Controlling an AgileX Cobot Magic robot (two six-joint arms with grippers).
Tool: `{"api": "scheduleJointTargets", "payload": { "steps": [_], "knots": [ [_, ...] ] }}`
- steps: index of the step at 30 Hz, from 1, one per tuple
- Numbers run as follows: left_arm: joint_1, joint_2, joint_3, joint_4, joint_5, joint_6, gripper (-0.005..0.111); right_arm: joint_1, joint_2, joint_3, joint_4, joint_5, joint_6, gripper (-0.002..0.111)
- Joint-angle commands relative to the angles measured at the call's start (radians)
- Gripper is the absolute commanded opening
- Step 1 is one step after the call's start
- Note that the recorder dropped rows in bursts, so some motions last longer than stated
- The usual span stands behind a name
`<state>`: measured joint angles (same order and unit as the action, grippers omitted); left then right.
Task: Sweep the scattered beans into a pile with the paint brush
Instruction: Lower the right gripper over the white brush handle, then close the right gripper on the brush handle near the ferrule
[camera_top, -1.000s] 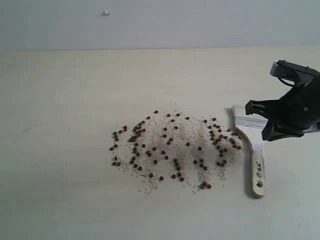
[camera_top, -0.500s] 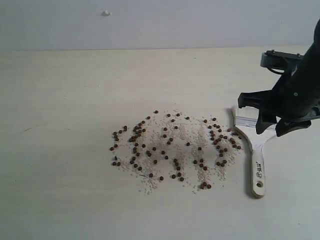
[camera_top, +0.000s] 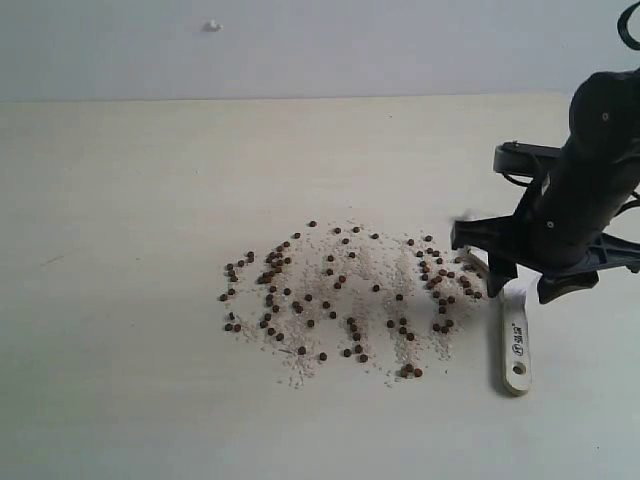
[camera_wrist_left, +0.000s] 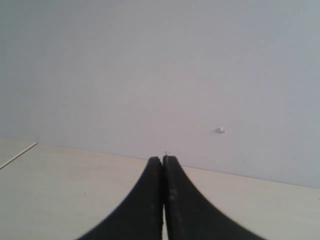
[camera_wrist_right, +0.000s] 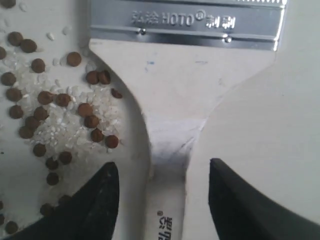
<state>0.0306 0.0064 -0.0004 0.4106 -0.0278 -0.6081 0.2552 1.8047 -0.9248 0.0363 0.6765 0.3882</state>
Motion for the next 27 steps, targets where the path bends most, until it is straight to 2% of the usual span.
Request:
{"api": "scheduleJointTargets", "payload": {
  "steps": [1,27],
  "knots": [
    [0.004,-0.006,0.000,-0.002,-0.005,0.003,0.000,0.001,0.001,0.043,-0.024,-0.110,0.034,0.051],
    [0.004,-0.006,0.000,-0.002,-0.005,0.003,0.000,0.001,0.059,0.050,-0.064,-0.165,0.096,0.051]
  ]
}}
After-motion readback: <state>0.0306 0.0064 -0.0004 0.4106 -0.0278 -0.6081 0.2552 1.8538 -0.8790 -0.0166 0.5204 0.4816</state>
